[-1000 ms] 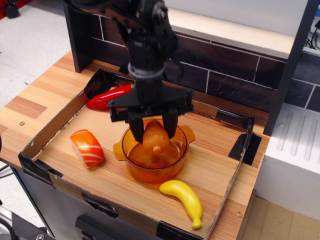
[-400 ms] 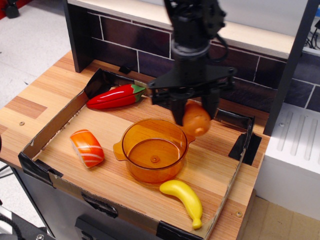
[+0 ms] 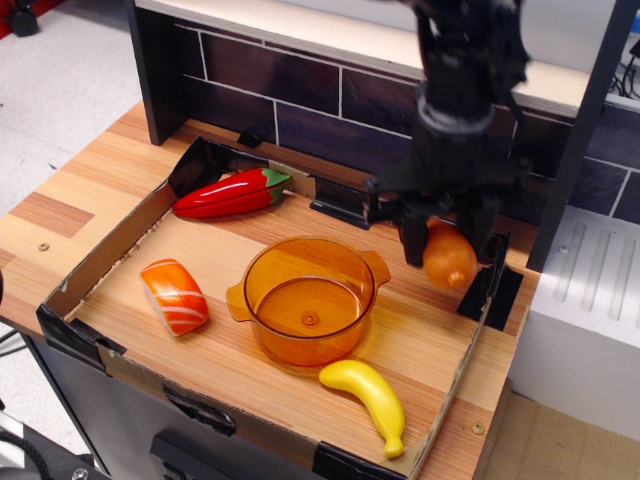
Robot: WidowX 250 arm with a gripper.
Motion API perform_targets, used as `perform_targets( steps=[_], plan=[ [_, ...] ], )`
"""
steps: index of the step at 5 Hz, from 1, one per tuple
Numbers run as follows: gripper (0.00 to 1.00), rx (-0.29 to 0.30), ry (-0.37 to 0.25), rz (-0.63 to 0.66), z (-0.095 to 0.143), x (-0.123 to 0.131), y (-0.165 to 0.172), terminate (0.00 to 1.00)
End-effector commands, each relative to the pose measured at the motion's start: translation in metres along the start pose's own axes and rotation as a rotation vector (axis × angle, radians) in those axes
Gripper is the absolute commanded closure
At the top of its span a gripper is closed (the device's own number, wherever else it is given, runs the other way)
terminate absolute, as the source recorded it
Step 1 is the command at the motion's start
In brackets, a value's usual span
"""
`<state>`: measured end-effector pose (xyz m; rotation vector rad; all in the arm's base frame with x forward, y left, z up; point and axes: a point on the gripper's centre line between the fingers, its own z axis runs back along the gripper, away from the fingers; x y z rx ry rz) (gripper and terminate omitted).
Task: Take carrot out of pot
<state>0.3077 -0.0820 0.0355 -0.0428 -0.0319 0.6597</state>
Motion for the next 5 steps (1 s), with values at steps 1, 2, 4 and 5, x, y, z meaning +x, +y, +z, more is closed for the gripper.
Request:
perform_targets(
  steps=[1,2,4,5],
  plan=[
    [1.00,0.020,0.029,0.015,-0.019,0.009,-0.014,0.00],
    [1.00,0.014,0.021,0.025,-0.022,0.011,-0.015,0.00],
    [0.00,0.016,0.003,0.039,-0.015,0.010,-0.013,0.00],
    [0.00,0.002,0.009,0.061,-0.008,0.011,-0.015,0.00]
  ],
)
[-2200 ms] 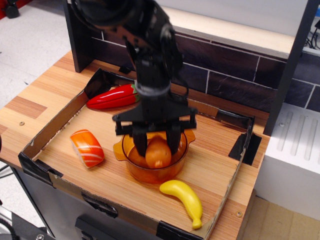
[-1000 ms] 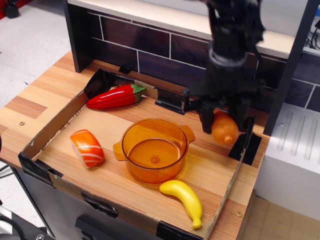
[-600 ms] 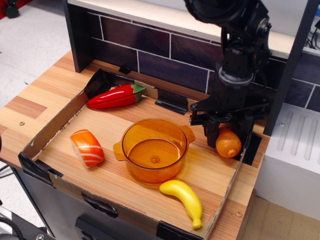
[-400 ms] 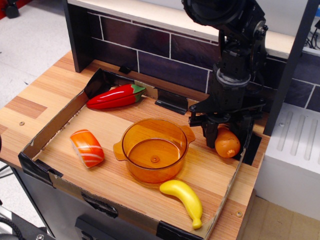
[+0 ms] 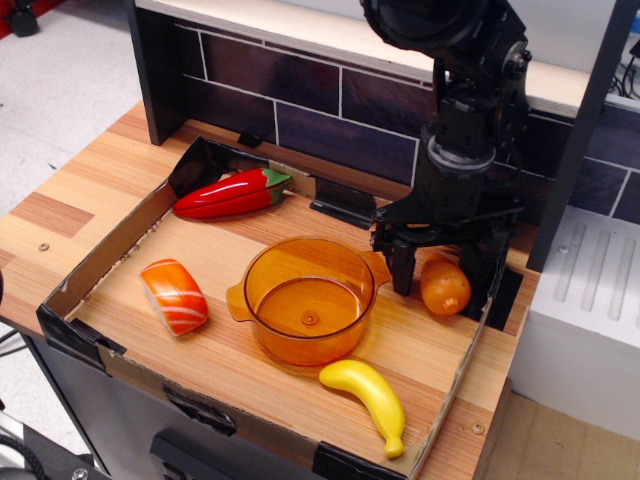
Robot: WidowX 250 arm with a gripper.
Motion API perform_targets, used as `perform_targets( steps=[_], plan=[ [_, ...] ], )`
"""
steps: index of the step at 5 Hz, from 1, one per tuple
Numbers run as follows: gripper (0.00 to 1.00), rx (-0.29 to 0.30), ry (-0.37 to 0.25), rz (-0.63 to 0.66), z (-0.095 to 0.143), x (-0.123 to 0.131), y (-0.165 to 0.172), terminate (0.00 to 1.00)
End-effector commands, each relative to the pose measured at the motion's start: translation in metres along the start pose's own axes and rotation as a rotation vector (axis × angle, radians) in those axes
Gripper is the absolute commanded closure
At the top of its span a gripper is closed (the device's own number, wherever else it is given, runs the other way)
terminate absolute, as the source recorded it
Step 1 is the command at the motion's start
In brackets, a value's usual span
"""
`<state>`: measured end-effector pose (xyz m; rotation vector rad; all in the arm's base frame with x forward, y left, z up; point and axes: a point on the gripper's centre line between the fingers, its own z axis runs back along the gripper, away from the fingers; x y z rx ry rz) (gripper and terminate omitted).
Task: Take carrot out of pot
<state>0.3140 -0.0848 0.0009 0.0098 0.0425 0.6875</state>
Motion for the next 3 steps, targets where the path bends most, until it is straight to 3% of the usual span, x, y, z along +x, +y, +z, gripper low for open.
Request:
perform_targets(
  steps=[1,3],
  plan=[
    [0.00,-0.117,-0.023,0.055,0.039,0.003,-0.014,0.00],
    [0.00,-0.244,0.024,0.132,0.098,-0.009,-0.032,0.00]
  ],
)
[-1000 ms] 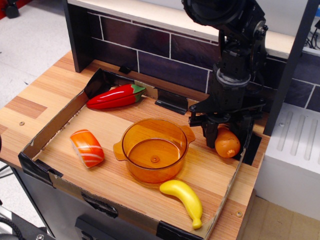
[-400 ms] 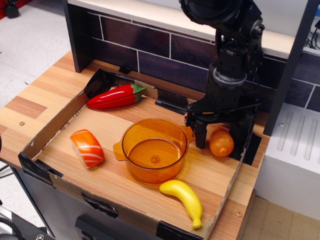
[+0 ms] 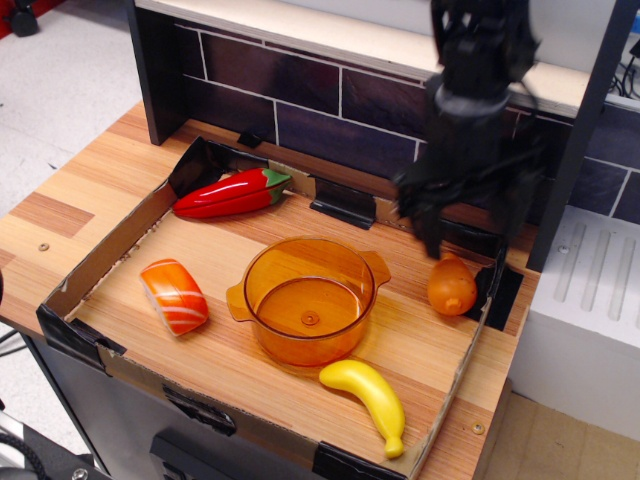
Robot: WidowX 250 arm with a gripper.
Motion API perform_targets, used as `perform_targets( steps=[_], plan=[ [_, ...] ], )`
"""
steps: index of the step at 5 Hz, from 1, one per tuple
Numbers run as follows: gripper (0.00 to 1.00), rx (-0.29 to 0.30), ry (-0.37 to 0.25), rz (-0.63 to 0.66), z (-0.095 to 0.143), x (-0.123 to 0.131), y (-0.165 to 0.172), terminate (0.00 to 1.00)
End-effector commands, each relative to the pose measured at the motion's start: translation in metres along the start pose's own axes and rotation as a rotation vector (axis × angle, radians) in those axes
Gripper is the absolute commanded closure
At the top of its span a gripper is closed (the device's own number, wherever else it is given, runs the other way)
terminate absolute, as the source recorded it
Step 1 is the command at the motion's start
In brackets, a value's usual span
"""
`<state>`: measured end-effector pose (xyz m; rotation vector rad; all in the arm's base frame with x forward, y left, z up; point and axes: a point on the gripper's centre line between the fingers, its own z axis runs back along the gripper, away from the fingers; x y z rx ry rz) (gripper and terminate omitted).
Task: Take carrot out of pot
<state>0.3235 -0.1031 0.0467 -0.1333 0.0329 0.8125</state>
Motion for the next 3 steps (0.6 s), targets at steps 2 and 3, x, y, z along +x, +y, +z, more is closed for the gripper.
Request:
perform_targets(
  steps=[2,3],
  plan=[
    [0.00,-0.085,0.005,-0.038,0.0657,-0.0176,-0.0166,0.00],
    [0.00,-0.085,0.005,-0.038,0.0657,-0.0176,-0.0166,1.00]
  ],
)
